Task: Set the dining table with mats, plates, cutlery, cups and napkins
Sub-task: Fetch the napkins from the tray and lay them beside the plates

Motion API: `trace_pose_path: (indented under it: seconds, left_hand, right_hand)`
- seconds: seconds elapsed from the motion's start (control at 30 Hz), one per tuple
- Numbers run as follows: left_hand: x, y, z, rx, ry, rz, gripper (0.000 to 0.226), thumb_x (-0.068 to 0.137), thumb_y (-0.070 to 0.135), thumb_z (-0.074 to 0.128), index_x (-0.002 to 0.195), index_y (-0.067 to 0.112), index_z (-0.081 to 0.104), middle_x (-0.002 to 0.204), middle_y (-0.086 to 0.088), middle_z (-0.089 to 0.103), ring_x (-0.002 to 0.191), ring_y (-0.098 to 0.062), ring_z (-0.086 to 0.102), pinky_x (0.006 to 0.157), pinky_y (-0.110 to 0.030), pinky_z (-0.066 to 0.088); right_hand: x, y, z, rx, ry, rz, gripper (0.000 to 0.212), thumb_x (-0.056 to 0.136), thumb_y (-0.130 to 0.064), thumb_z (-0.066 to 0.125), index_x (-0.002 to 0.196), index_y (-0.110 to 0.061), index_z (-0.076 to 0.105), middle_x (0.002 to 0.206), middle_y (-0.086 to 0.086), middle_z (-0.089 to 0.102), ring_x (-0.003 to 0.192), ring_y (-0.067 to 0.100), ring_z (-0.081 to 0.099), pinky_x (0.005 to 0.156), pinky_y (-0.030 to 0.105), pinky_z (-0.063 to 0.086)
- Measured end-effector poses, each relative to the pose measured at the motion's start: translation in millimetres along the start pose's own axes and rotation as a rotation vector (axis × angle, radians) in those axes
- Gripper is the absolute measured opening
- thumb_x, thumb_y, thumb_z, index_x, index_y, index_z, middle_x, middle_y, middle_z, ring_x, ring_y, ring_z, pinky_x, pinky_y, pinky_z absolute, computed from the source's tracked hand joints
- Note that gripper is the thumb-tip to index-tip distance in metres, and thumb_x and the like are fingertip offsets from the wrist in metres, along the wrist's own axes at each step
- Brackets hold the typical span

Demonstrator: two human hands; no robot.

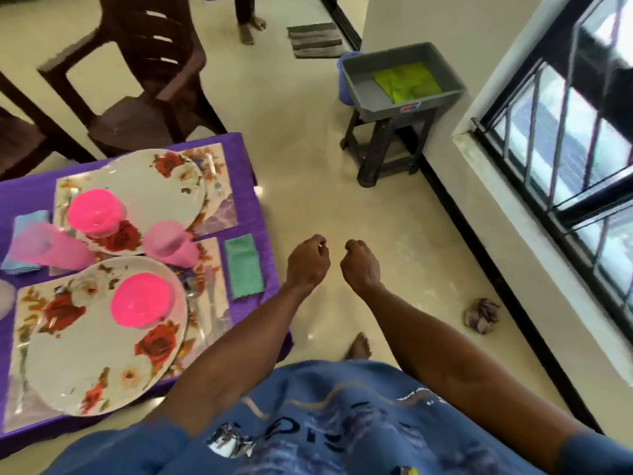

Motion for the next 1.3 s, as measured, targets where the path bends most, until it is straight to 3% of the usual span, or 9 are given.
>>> trace_pose_path:
  seconds: [0.13, 0.3, 0.5, 0.83, 1.1, 1.3]
  left_hand:
    - [6, 33, 63, 0.179, -0.174, 0.019, 0.022, 0.093, 0.014, 0.044, 0.103, 0.011, 0.062, 0.103, -0.014, 0.069, 0.097, -0.036, 0.063, 0.076, -0.037, 0.047]
    - [24, 67, 114, 0.404, -0.381, 0.116, 0.029, 0.091, 0.012, 0.042, 0.111, 0.011, 0.063, 0.112, -0.015, 0.067, 0.102, -0.036, 0.064, 0.081, -0.038, 0.050]
    - [82, 96, 136, 0.426, -0.404, 0.141, 0.024, 0.091, 0.013, 0.044, 0.105, 0.008, 0.062, 0.109, -0.017, 0.066, 0.099, -0.038, 0.063, 0.076, -0.037, 0.048]
    - [277, 114, 130, 0.473, -0.437, 0.209, 0.027, 0.094, 0.014, 0.044, 0.115, 0.006, 0.059, 0.119, -0.015, 0.062, 0.109, -0.034, 0.059, 0.086, -0.035, 0.045]
    - [454, 135, 82, 0.530, -0.416, 0.243, 0.027, 0.093, 0.015, 0.045, 0.114, 0.007, 0.060, 0.118, -0.015, 0.062, 0.108, -0.034, 0.059, 0.088, -0.036, 0.046]
    - [558, 157, 89, 0.521, -0.471, 0.245, 0.027, 0.091, 0.012, 0.043, 0.112, 0.009, 0.060, 0.117, -0.014, 0.064, 0.106, -0.034, 0.060, 0.088, -0.037, 0.047]
  right_hand:
    - [10, 53, -33, -0.128, -0.035, 0.048, 0.029, 0.086, -0.002, 0.043, 0.109, -0.002, 0.059, 0.111, 0.017, 0.060, 0.096, 0.036, 0.060, 0.075, 0.037, 0.046]
    - [29, 100, -55, -0.173, -0.077, 0.099, 0.026, 0.087, -0.004, 0.043, 0.107, -0.002, 0.060, 0.110, 0.019, 0.061, 0.095, 0.038, 0.060, 0.074, 0.036, 0.044]
    - [79, 129, -79, -0.197, -0.076, 0.140, 0.021, 0.089, -0.006, 0.045, 0.103, -0.002, 0.059, 0.108, 0.018, 0.060, 0.093, 0.036, 0.059, 0.071, 0.036, 0.040]
    - [256, 111, -107, -0.093, -0.033, 0.236, 0.025, 0.089, -0.005, 0.047, 0.110, -0.003, 0.062, 0.108, 0.017, 0.061, 0.091, 0.033, 0.060, 0.071, 0.036, 0.049]
    - [411, 37, -140, 0.101, 0.058, 0.309, 0.026, 0.088, -0.008, 0.050, 0.112, -0.004, 0.060, 0.107, 0.015, 0.063, 0.092, 0.033, 0.062, 0.065, 0.032, 0.041]
    - [502, 33, -149, 0.184, 0.056, 0.422, 0.022, 0.088, -0.012, 0.055, 0.107, -0.006, 0.063, 0.107, 0.015, 0.062, 0.093, 0.033, 0.062, 0.066, 0.031, 0.041]
Point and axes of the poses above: each hand's wrist, its own x-axis towards the middle knuckle, its own z-axis out of the palm, y = z × x, the point moved 4 cm from there along x, towards the middle knuckle
